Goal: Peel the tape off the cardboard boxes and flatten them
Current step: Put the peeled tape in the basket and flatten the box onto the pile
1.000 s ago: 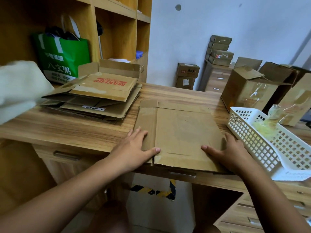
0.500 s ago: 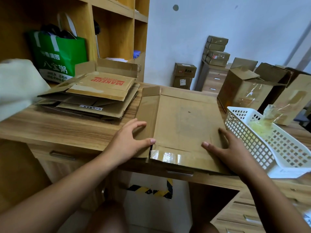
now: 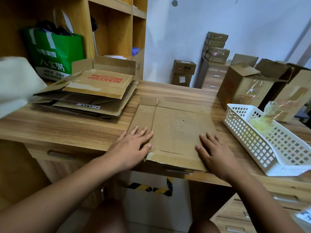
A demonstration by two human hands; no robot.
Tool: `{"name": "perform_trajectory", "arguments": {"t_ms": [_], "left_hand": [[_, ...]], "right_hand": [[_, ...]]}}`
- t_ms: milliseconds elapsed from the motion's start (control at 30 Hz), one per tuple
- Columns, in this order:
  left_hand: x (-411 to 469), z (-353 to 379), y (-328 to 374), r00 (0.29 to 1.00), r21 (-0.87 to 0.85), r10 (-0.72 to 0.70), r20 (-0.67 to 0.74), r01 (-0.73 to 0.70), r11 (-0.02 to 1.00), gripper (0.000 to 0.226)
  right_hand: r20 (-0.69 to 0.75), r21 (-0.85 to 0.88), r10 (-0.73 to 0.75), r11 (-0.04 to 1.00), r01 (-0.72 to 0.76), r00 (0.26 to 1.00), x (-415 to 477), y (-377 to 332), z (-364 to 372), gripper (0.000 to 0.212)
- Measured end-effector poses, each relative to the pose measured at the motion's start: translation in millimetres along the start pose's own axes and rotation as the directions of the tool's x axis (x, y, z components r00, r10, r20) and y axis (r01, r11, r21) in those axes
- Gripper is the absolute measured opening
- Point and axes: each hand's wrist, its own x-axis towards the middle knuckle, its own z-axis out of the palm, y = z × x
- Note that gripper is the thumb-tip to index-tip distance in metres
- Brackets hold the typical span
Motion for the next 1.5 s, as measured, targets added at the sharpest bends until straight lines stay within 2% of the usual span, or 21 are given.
{"name": "perform_trajectory", "arguments": {"t_ms": [167,333,533,900,1033,1133,1267,1367,1500], "left_hand": [[-2.0,2.1,2.0,1.000,0.053,0.004,-0.008,-0.004,0.999,0.051],[-2.6,-1.7,2.5,0.999,0.056,0.030,-0.019,-0.029,0.998,0.054],[-3.2,3.8,-2.0,0.997,0.137,0.079,-0.015,-0.076,0.988,0.057],[-2.6,7.0,-4.2,0.996,0.171,0.089,-0.025,-0.084,0.982,0.056],[-2.6,1.7,-3.2,0.996,0.087,0.076,-0.040,-0.072,0.994,0.054],[-2.9,0.0,-2.2,0.997,0.006,0.026,-0.069,-0.026,1.000,0.053],[-5.2,-3.3,-0.6,0.998,-0.022,-0.056,-0.042,0.055,0.998,0.053],[-7.6,-8.1,1.4,0.999,-0.112,-0.042,-0.024,0.039,0.993,0.054],[-10.1,-14.6,0.6,0.995,-0.190,-0.027,-0.095,0.008,0.982,0.059]], "right_hand": [[0.015,-0.053,-0.002,0.999,0.003,1.000,0.6,-1.0,2.5,0.066],[-0.005,-0.010,-0.009,1.000,0.009,1.000,-0.6,-1.3,-2.6,0.066],[0.037,-0.080,-0.012,0.997,0.015,0.999,-0.1,-3.2,1.6,0.064],[0.038,-0.105,-0.026,0.994,0.030,0.999,-2.3,-3.9,1.1,0.065],[-0.020,-0.005,0.006,1.000,-0.006,1.000,-5.8,-4.1,-0.3,0.068],[-0.090,0.119,0.115,0.987,-0.104,0.989,-11.2,-5.0,-4.3,0.077],[-0.157,0.122,0.237,0.968,-0.220,0.959,-16.3,-11.1,-11.9,0.089],[-0.167,0.261,0.280,0.937,-0.231,0.945,-18.7,-16.2,-13.6,0.090],[-0.182,0.460,0.297,0.868,-0.186,0.937,-26.0,-20.4,-18.7,0.085]]}}
